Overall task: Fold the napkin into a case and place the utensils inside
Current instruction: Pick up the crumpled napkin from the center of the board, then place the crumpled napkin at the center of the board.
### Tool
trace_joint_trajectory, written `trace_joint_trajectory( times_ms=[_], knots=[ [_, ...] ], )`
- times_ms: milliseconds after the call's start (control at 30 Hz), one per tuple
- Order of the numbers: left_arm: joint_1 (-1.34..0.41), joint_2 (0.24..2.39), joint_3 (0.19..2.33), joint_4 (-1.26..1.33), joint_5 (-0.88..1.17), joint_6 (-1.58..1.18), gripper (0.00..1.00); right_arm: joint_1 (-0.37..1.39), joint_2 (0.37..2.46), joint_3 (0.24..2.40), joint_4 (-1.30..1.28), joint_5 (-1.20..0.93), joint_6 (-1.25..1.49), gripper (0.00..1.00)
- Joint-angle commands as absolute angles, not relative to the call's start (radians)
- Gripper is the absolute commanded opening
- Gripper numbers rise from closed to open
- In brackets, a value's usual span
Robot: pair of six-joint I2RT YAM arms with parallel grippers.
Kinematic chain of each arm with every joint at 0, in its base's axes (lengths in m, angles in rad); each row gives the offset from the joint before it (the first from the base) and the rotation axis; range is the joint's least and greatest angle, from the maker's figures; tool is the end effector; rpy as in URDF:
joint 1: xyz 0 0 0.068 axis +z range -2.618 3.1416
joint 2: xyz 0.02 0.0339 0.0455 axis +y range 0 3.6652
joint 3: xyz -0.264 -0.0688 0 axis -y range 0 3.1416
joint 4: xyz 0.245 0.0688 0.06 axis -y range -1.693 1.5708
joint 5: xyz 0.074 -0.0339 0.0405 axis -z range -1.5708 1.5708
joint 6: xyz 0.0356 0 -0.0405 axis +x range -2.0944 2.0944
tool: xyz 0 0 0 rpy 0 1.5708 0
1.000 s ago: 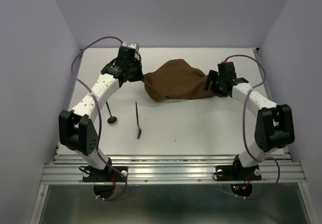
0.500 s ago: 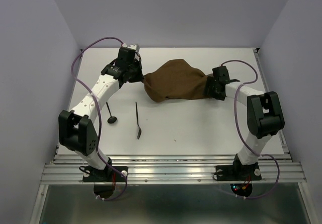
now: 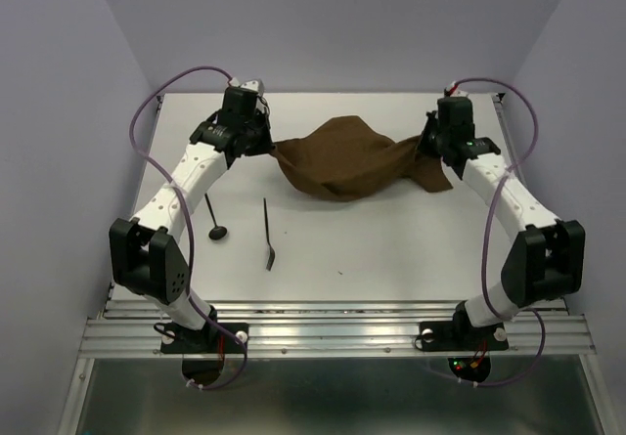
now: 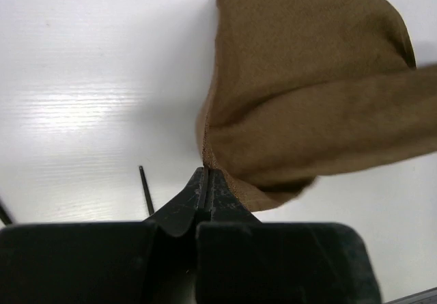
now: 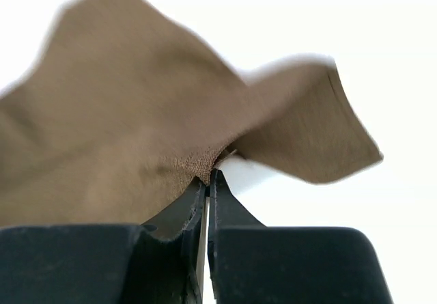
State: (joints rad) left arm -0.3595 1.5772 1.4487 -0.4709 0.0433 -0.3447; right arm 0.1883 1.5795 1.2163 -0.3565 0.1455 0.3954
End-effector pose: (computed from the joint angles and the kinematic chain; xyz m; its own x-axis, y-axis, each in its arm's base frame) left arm 0.3391 -0.1291 0.3438 -0.6271 -0.1250 -0.7689 0.1838 0.9354 -0.3020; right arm 0.3495 0.0613 0.2745 -0.6276 0.2684 -0.7308 0.1773 0.9633 0.2015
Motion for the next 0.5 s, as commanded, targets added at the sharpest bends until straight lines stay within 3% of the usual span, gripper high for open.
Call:
trace_joint_trajectory(
  times_ms=[0,300,467],
  knots=[
    [-0.302,1.539,1.572,-0.472,0.031,-0.333,0.00,0.181,1.439,1.377,-0.403,0.213,0.342,0.01],
    [-0.225,1.525,1.640,-0.443,0.089,-0.330,0.00,0.181,1.379,1.551,-0.518,0.251,0.316,0.01],
    [-0.229,1.548,1.545,-0.372,0.147,-0.367,0.00,0.152,1.616,1.675,-0.586,0.227,0.299,0.03]
  ],
)
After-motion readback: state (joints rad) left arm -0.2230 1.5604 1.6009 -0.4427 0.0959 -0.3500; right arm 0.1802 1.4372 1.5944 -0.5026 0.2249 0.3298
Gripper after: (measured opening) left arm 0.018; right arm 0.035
